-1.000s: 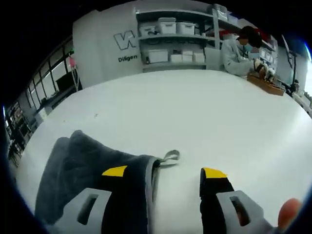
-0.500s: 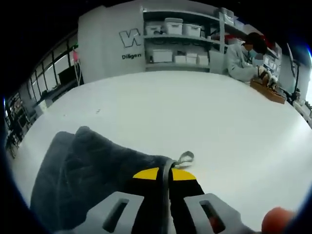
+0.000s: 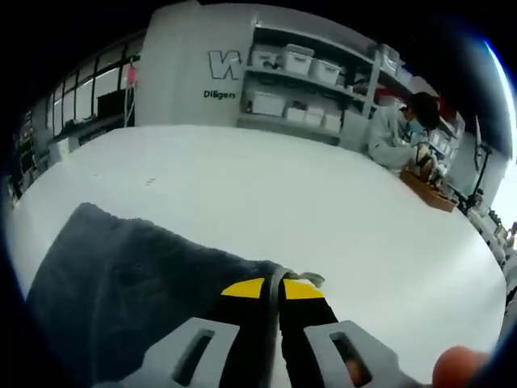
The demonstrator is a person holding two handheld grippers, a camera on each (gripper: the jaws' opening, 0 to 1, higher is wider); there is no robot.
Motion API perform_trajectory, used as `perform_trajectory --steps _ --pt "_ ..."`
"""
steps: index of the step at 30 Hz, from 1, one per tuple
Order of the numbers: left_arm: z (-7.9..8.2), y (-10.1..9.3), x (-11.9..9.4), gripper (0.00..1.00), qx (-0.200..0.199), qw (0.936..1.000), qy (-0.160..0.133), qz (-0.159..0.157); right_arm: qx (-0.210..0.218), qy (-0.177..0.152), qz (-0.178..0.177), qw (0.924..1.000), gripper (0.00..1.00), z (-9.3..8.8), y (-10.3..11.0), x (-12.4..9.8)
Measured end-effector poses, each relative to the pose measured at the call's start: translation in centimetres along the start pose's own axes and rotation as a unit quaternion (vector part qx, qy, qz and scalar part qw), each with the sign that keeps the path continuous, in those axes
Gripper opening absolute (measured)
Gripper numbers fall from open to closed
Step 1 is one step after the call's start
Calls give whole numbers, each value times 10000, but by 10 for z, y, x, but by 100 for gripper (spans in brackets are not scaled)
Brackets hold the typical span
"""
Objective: Open the folded towel by lifting each exposed corner and separating the folded layers until the towel lies flat within the target outline without major curled edges
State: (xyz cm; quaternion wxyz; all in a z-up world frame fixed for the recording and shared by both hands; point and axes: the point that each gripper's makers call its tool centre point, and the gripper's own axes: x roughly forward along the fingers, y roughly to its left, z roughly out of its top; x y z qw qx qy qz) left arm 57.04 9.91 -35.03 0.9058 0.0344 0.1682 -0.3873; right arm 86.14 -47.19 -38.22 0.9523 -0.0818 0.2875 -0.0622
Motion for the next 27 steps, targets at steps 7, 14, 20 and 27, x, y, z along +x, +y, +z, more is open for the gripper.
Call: perform_trajectory --steps 7,14,20,27 --pt "-1 -1 1 99 1 10000 15 -5 -94 -83 -170 9998 0 5 -10 -4" --pt "-2 -1 0 99 7 10000 24 -8 -255 -29 -299 9992 1 0 -10 -1" --pt "-2 -1 -1 99 1 10000 18 -3 -119 -18 -238 9996 4 -6 -7 0" --pt "-1 -1 -1 99 -3 10000 16 -13 91 -118 -133 9998 19 -1 -10 -9"
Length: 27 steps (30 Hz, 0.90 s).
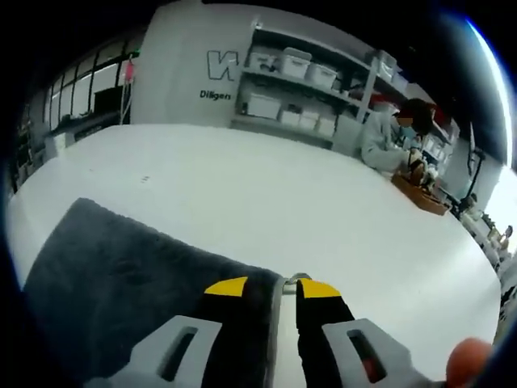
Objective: Open the folded towel by lifting each exposed corner and separating the folded layers until the towel lies flat within the target outline without major curled edges
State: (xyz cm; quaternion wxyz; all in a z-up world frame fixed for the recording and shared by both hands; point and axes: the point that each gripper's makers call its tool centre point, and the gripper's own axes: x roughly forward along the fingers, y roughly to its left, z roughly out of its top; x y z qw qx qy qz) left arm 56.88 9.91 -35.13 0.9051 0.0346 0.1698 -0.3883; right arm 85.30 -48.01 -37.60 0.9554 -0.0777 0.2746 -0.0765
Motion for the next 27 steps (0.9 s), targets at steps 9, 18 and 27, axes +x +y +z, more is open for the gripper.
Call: perform_trajectory --steps 9,18,27 --pt "2 -5 1 99 23 10000 -13 -70 48 -540 522 9972 34 16 9 -39" --pt "4 -9 0 99 51 9999 -50 -100 -62 -979 1042 9897 46 13 28 -100" --pt "6 -12 2 99 93 9999 -58 -132 -106 -1602 1383 9773 55 11 53 -175"
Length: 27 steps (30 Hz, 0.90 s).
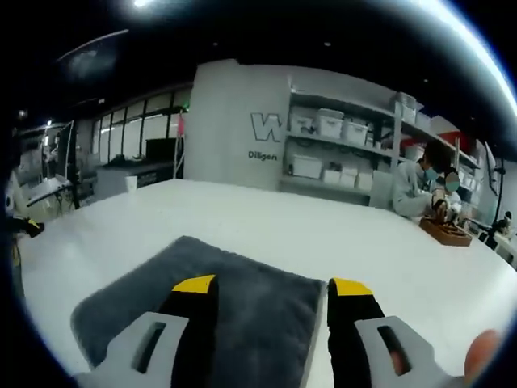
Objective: Open the folded towel by lifting each exposed corner and separating the folded layers until the towel lies flat within the target outline without major curled edges
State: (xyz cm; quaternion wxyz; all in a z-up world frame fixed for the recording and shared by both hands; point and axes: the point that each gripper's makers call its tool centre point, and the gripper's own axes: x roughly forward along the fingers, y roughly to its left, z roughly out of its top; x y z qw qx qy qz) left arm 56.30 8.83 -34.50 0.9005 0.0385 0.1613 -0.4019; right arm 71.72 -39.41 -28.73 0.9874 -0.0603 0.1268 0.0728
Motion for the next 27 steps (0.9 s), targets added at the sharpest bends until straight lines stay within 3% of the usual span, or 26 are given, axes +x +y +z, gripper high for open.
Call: perform_trajectory --steps 9,13,17,22,27 --pt "1 -8 4 99 54 9999 13 -84 -217 -316 342 9987 73 7 56 -47" --pt "3 -10 4 99 78 9999 -2 -105 -313 -307 384 9983 79 6 76 -63" --pt "4 -12 5 99 95 9999 -19 -128 -466 -320 441 9974 91 7 95 -76" --pt "3 -14 7 99 88 9998 -3 -177 -616 -284 454 9967 96 3 112 -88" --pt "2 -15 7 99 79 9998 17 -199 -504 -174 500 9973 99 -7 122 -96"
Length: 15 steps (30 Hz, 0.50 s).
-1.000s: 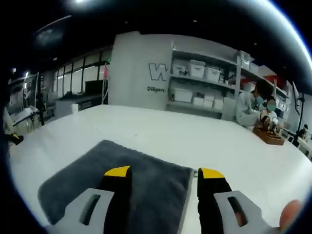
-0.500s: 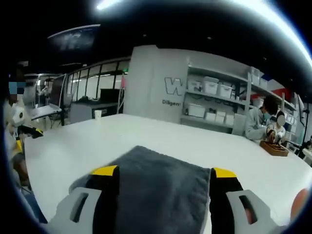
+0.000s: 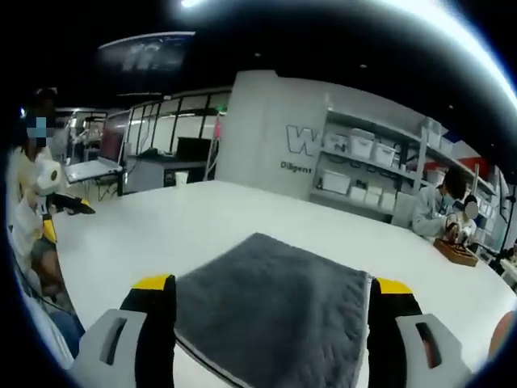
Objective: Open the folded towel by lifting each exposed corner and separating the folded layers until the towel lies flat within the target outline without major curled edges
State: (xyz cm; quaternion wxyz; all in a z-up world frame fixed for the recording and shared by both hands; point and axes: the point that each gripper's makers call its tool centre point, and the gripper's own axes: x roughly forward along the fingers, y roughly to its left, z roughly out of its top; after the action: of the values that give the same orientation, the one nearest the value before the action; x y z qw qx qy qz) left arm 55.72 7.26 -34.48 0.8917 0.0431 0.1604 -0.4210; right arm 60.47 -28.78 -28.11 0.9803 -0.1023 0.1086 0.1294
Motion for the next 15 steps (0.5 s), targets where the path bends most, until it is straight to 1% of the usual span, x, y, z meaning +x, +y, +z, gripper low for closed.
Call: perform_trajectory --steps 7,11,13,15 --pt "-1 0 0 99 3 10000 14 16 203 58 -129 9997 99 -12 5 -16" --pt "-3 -2 3 99 24 10000 41 3 358 -51 -189 9992 99 -14 9 -28" --pt "-4 -2 5 99 83 9999 70 68 396 -85 -263 9988 99 -16 10 -34" --pt "-6 0 7 99 242 9993 159 230 430 -46 -310 9986 99 -21 11 -37"
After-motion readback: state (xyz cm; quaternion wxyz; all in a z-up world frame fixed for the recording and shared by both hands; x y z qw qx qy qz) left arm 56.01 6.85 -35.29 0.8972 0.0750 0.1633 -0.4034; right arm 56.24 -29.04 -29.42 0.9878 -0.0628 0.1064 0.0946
